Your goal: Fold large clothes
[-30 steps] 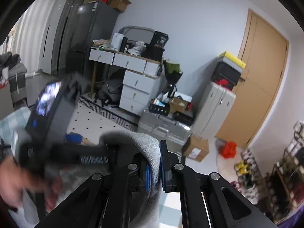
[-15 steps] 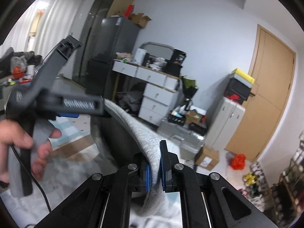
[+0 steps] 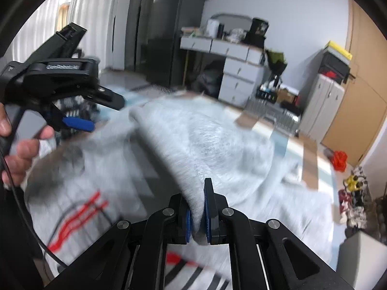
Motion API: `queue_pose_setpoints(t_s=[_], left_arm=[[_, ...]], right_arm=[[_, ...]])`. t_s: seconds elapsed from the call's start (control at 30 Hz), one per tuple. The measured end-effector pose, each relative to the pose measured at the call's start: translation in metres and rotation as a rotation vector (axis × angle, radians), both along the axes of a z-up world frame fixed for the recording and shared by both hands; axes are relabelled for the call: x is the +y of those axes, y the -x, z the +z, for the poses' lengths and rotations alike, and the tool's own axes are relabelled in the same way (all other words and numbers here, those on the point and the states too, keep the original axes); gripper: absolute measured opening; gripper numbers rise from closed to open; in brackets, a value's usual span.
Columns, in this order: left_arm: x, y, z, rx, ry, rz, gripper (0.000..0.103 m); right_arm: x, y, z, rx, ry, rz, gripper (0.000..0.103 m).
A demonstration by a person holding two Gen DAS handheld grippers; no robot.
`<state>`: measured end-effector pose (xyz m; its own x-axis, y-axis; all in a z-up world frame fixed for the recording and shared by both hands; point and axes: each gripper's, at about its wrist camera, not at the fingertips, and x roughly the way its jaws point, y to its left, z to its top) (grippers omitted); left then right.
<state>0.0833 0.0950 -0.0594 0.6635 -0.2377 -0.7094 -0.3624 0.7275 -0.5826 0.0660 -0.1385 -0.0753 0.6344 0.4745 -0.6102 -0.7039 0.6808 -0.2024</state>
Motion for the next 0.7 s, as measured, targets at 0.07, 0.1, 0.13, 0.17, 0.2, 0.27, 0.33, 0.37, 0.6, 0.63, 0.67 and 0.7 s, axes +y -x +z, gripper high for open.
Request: queue_pose_setpoints(t_s=[0.07, 0.1, 0.13, 0.17, 0.2, 0.27, 0.33, 0.37, 0.6, 0.63, 0.67, 0.7], left_arm=[[0.009, 0.005, -0.009, 0.019, 0.063, -0.002, 0.095], [0.01, 0.011, -0.01, 0.016, 0.079, -0.008, 0.095], [0.012, 0.015, -0.008, 0.008, 0.088, -0.009, 0.095], [0.012, 0.017, -0.002, -0.002, 0.083, -0.013, 0.095], [0.011, 0.017, 0.004, -0.011, 0.065, -0.024, 0.095], [0.007, 0.012, 0.019, -0.033, 0.021, -0.045, 0.096], [0.002, 0.003, 0.029, -0.046, -0.008, -0.068, 0.096], [0.0, -0.003, 0.032, -0.051, -0.016, -0.087, 0.096], [-0.032, -0.067, 0.036, -0.038, -0.096, -0.263, 0.096], [-0.035, -0.073, 0.028, -0.007, -0.098, -0.292, 0.096], [-0.035, -0.073, 0.019, 0.019, -0.101, -0.308, 0.096], [-0.036, -0.078, 0.01, 0.038, -0.096, -0.306, 0.096]], right_arm=[[0.004, 0.006, -0.012, 0.001, 0.069, 0.019, 0.009], [0.007, 0.008, -0.021, 0.016, 0.12, 0.028, 0.009], [0.008, 0.011, -0.028, 0.003, 0.165, 0.022, 0.009], [0.008, 0.012, -0.033, -0.004, 0.195, 0.023, 0.009], [0.009, 0.011, -0.037, 0.016, 0.223, 0.03, 0.009], [0.011, 0.012, -0.04, 0.017, 0.261, 0.024, 0.009], [0.014, 0.015, -0.041, 0.018, 0.293, 0.049, 0.01], [0.017, 0.02, -0.041, -0.003, 0.313, 0.058, 0.01], [0.038, 0.066, -0.071, -0.104, 0.485, 0.187, 0.015], [0.038, 0.07, -0.075, -0.133, 0.508, 0.19, 0.015], [0.036, 0.068, -0.073, -0.124, 0.5, 0.185, 0.015], [0.032, 0.062, -0.066, -0.075, 0.46, 0.178, 0.015]])
